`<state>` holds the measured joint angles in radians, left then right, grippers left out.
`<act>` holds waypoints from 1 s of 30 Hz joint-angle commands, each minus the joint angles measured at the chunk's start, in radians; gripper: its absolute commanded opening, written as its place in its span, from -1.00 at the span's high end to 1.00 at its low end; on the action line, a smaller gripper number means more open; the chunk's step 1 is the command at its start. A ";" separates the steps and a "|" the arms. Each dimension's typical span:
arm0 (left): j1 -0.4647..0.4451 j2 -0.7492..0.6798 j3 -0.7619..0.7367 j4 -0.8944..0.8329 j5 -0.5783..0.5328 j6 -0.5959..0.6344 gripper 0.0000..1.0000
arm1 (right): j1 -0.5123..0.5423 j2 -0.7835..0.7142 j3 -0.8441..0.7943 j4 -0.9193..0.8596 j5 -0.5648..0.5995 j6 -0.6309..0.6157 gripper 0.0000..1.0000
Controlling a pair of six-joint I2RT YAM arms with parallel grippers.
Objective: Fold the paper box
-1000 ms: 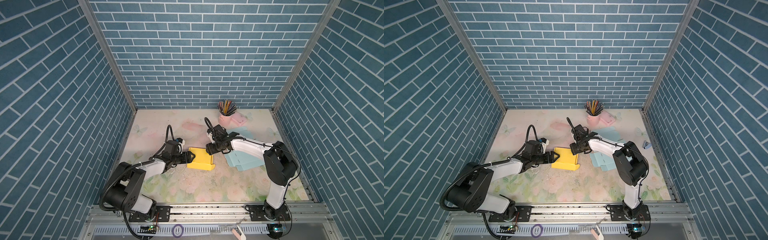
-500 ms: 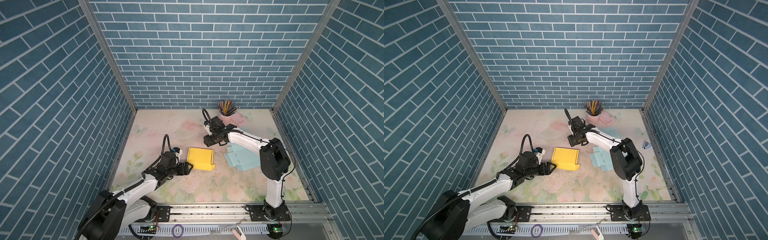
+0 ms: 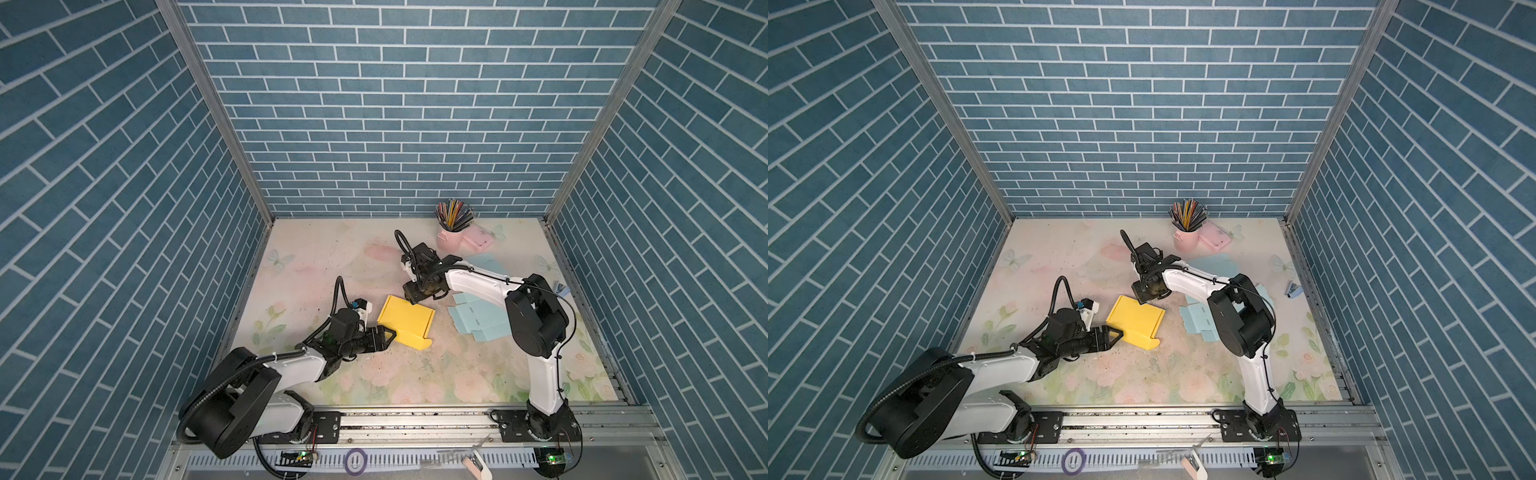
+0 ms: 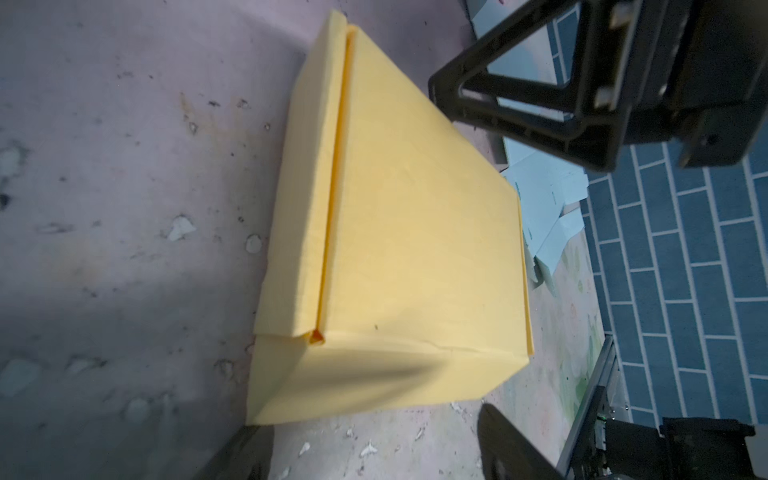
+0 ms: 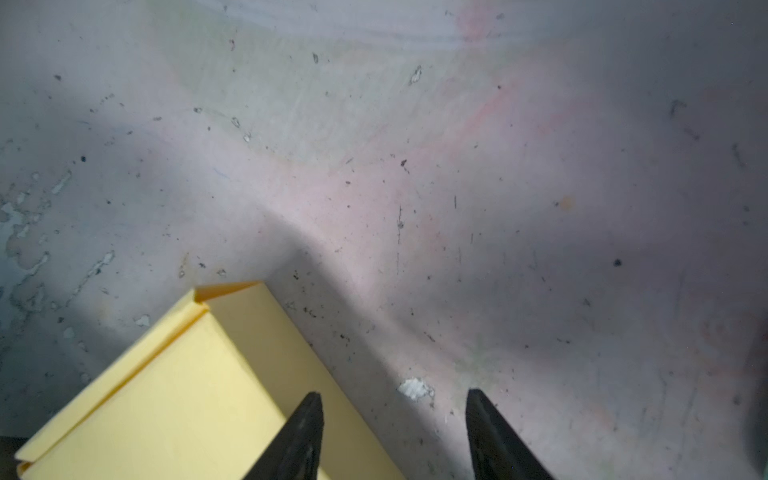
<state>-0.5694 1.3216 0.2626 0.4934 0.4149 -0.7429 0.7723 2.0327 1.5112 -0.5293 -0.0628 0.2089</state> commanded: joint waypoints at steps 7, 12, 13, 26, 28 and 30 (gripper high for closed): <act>-0.023 -0.019 -0.029 0.153 0.002 -0.073 -0.55 | 0.063 -0.021 -0.071 0.010 0.088 0.013 -0.09; -0.027 -0.146 -0.020 0.030 -0.019 -0.069 -0.55 | 0.098 -0.021 -0.124 0.053 0.190 0.030 -0.07; -0.028 -0.174 -0.014 -0.007 -0.024 -0.062 -0.55 | 0.099 -0.023 -0.134 0.062 0.197 0.036 -0.06; -0.029 -0.138 -0.040 -0.080 -0.071 -0.035 -0.45 | 0.106 -0.224 -0.180 0.041 0.337 0.059 -0.05; -0.029 -0.144 -0.041 -0.097 -0.078 -0.029 -0.43 | 0.111 -0.261 -0.209 0.050 0.317 0.081 -0.04; -0.029 -0.156 -0.047 -0.108 -0.081 -0.028 -0.40 | 0.125 -0.279 -0.229 0.054 0.299 0.100 -0.03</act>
<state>-0.5938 1.1820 0.2279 0.3977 0.3595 -0.7837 0.8799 1.7844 1.3140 -0.4557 0.2325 0.2520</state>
